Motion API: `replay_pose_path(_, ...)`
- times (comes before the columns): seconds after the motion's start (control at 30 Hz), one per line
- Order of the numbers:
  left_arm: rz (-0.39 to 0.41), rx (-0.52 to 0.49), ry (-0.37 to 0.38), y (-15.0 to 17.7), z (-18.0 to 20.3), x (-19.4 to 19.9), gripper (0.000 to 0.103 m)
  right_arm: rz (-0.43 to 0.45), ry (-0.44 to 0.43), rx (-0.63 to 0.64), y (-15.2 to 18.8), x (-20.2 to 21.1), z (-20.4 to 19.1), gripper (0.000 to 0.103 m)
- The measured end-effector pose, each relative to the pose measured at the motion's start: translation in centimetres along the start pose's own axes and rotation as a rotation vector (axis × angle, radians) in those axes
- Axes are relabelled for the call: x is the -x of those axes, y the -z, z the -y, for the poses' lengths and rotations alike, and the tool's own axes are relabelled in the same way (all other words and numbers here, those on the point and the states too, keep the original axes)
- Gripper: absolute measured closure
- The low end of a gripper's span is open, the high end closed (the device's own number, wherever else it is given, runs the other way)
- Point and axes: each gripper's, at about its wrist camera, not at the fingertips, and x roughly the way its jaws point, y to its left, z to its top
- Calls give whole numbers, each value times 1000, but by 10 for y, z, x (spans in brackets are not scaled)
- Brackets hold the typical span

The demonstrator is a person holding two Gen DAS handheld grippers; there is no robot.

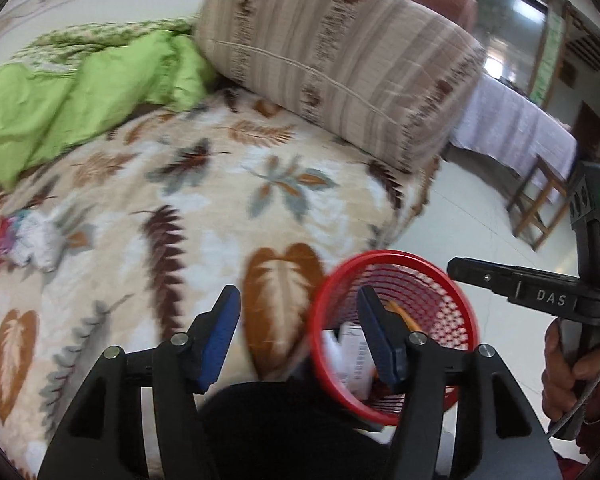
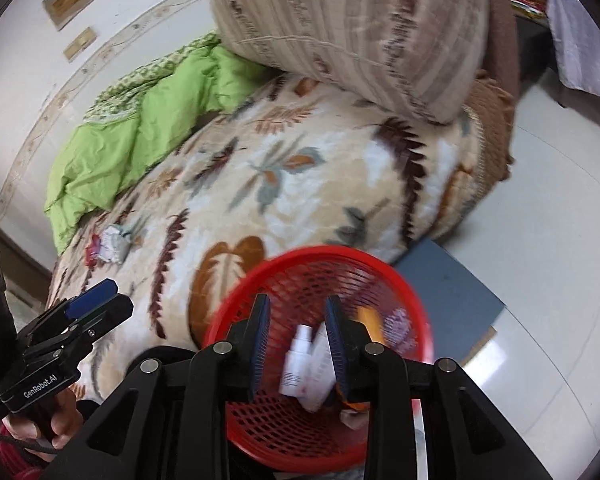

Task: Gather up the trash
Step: 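Carry both items over the red wastebasket and open both tools to drop them, then return to the bed and grasp the white glove with the right tool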

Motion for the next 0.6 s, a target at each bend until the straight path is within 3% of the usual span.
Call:
replay_pose_path(0.13, 26, 48, -98, 5, -37, 17, 43, -8, -59, 63, -10, -18, -37, 70)
replay_pose_path(0.2, 41, 90, -146, 10, -61, 28, 43, -13, -89, 93, -13, -27, -56, 63)
replay_pose_path(0.6, 69, 384, -388, 49, -209, 82, 42, -115, -281, 318, -29, -123, -220, 49)
